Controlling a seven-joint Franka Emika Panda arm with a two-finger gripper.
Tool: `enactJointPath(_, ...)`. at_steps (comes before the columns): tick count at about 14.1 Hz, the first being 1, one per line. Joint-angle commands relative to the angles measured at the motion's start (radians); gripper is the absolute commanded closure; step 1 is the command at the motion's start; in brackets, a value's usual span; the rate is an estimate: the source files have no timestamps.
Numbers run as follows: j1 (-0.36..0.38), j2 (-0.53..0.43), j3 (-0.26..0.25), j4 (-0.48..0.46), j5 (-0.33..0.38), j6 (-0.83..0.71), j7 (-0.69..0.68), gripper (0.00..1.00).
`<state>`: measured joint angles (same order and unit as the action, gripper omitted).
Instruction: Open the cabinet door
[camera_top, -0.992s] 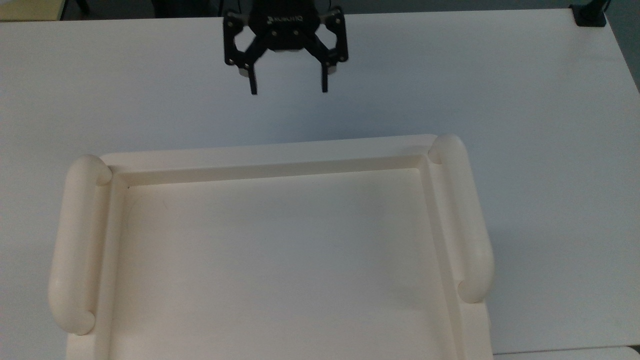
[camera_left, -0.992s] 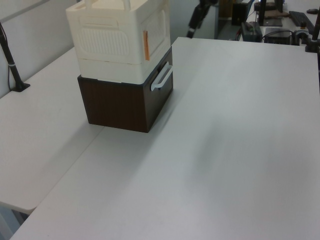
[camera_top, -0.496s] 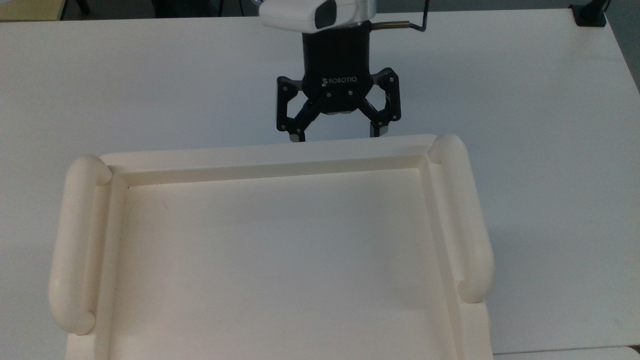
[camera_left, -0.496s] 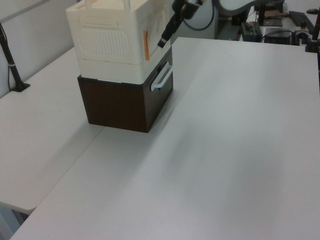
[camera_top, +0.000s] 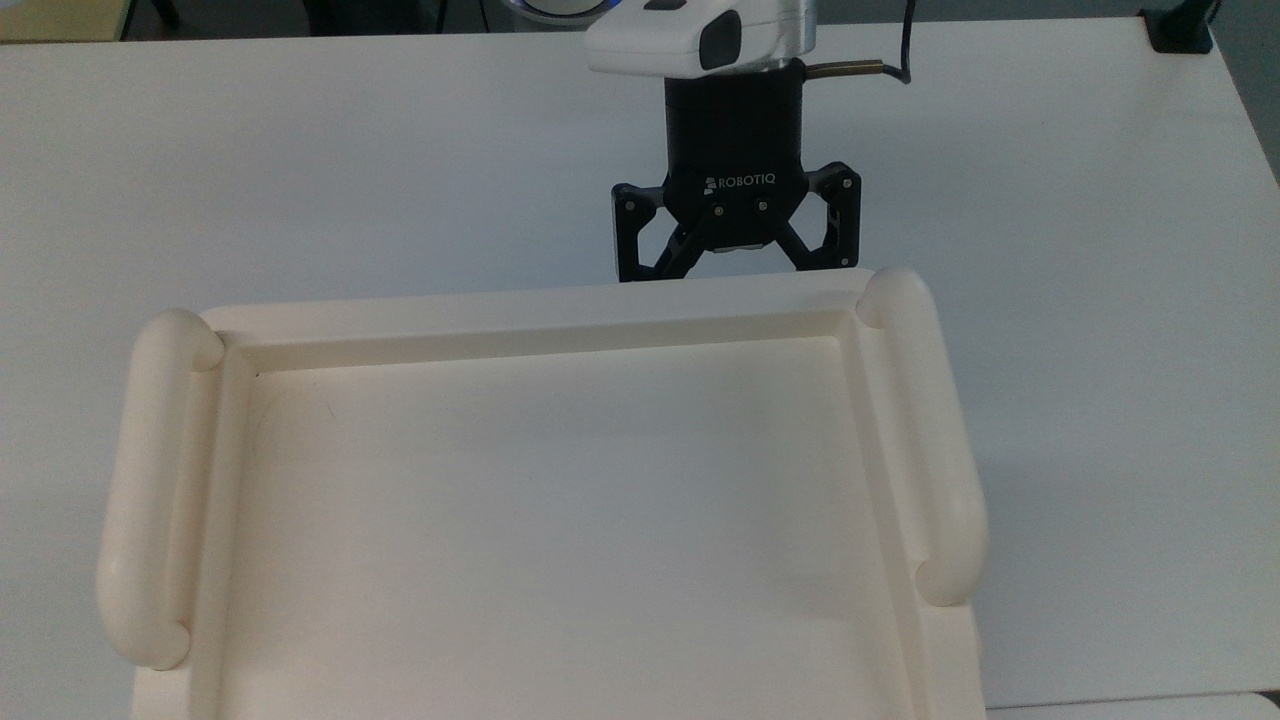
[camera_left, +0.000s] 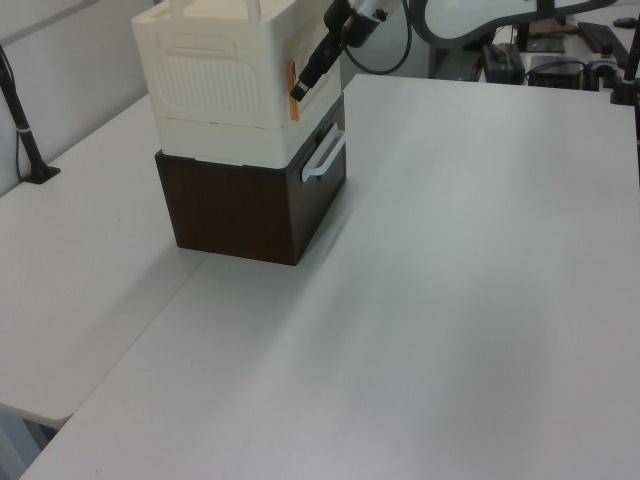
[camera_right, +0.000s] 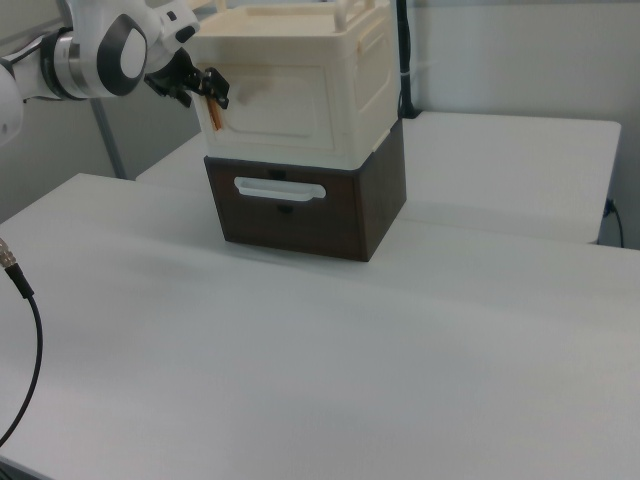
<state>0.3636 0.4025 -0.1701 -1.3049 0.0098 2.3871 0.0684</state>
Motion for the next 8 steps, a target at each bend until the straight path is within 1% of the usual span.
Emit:
enactJointPath(1,0.023,0.036,-0.023,0.022,-0.043,0.058,0.071,0.25)
enactJointPath(2,0.023,0.041,-0.023,0.022,-0.068,0.078,0.098,0.31)
enactJointPath(3,0.023,0.054,-0.023,0.022,-0.100,0.099,0.131,0.39)
enactJointPath(4,0.023,0.058,-0.022,0.022,-0.119,0.106,0.136,0.40)
enactJointPath(6,0.034,0.058,-0.025,0.021,-0.128,0.106,0.134,0.47)
enactJointPath(7,0.038,0.058,-0.026,0.019,-0.131,0.107,0.131,0.53)
enactJointPath(8,0.038,0.056,-0.025,0.019,-0.136,0.106,0.131,0.61)
